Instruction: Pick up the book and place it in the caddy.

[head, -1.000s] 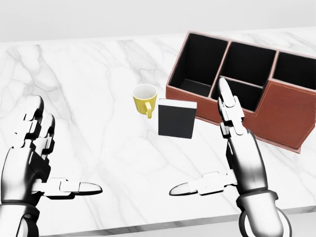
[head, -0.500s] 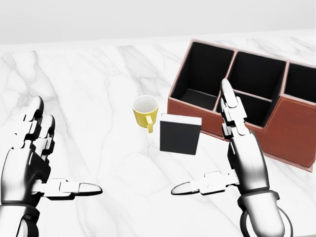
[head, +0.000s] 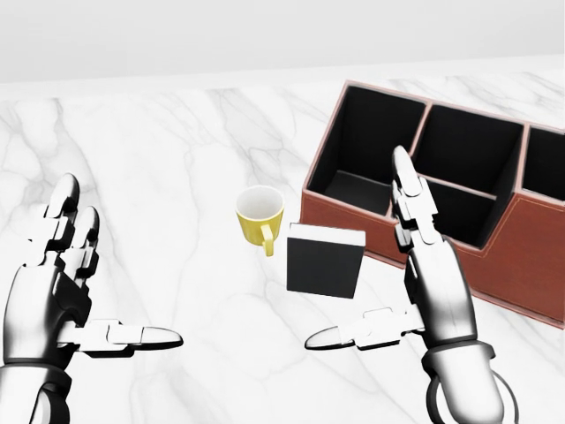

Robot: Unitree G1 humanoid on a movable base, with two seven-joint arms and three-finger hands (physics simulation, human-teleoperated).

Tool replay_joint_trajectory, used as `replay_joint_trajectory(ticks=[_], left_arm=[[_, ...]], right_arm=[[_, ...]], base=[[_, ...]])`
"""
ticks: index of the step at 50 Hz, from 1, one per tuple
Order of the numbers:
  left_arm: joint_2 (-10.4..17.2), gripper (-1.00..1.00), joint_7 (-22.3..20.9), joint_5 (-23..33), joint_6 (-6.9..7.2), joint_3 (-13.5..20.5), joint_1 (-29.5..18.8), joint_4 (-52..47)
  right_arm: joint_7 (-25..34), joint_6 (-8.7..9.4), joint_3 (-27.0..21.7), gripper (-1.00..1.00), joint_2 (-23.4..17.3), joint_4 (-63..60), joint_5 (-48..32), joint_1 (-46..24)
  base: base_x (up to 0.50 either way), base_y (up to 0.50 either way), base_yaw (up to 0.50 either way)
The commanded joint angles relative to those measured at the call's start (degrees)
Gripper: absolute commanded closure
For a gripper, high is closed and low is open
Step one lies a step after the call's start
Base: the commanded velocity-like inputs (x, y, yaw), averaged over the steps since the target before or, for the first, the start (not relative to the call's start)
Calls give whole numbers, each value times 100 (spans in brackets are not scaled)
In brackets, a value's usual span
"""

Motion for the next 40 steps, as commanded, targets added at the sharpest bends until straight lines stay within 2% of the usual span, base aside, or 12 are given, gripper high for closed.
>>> replay_joint_trajectory(ticks=[1,40], left_arm=[[10,-100,9,-1,0,9,-30,75],[5,-100,33,28,0,1,-3,143]], right_arm=[[-12,0,15,-100,3,40,-8,16],[-5,0,26,-100,7,26,7,101]], base=[[12,-1,0],[9,-1,0]])
